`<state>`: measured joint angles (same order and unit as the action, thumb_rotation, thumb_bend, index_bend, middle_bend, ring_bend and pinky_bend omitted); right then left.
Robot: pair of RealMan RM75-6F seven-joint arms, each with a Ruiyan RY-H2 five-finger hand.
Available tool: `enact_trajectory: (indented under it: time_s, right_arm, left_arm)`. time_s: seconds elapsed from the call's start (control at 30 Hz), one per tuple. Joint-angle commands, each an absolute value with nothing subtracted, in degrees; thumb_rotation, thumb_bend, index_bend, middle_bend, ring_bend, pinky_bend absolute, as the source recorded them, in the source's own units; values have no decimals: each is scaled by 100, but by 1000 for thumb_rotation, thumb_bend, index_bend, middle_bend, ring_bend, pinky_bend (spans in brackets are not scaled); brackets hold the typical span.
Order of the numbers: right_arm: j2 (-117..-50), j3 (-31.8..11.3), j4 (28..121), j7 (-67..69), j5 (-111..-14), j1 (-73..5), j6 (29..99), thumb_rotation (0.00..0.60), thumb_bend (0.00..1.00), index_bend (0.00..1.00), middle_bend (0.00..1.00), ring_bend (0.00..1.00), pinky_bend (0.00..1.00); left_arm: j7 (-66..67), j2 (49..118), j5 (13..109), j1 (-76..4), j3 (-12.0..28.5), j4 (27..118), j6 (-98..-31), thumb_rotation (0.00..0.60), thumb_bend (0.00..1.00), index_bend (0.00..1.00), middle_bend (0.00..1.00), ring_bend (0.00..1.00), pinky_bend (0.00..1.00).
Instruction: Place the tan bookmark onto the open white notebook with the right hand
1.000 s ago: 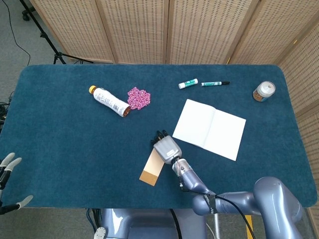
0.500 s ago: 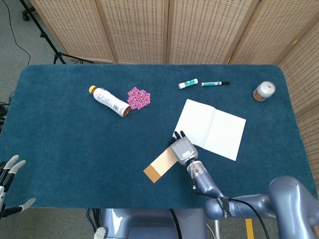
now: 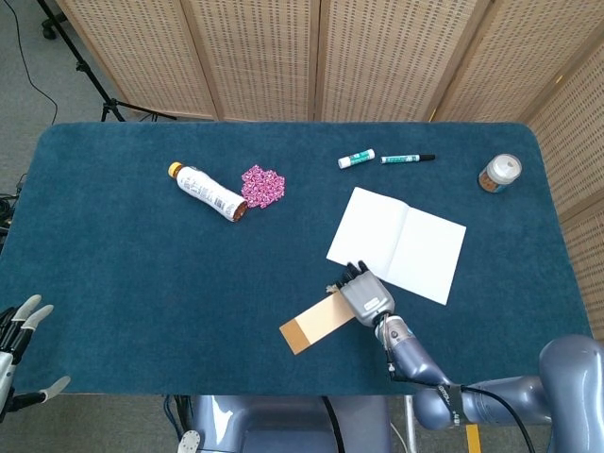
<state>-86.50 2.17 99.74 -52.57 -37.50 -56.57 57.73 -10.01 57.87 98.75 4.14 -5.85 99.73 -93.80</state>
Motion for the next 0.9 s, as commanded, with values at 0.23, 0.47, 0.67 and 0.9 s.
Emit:
enact_trajectory:
  time_s: [0.23, 0.47, 0.67, 0.9]
  right_arm:
    - [-8086, -149, 10233, -3893, -5284, -5448, 5431, 600, 0, 40, 0, 0, 75]
    - [-7869, -36, 10237, -3357, -6095, -5313, 5244, 600, 0, 35, 0, 0, 71]
    - [-8044, 198, 10078, -3384, -6379, -5268, 5045, 600, 0, 68, 0, 0, 71]
    - [-8451, 241, 9786, -3547, -6351, -5228, 4996, 600, 0, 96, 0, 0, 71]
  left_arm:
    - [-1156, 5739, 9799, 426, -541, 9933, -9450, 600, 0, 0, 0, 0, 0]
    - [-1029, 5769, 9815, 402, -555, 9957, -9379, 600, 0, 0, 0, 0, 0]
    - [-937, 5798, 9812, 396, -562, 9981, -9341, 600, 0, 0, 0, 0, 0]
    - [-877, 5815, 9796, 378, -564, 9997, -9293, 600, 0, 0, 0, 0, 0]
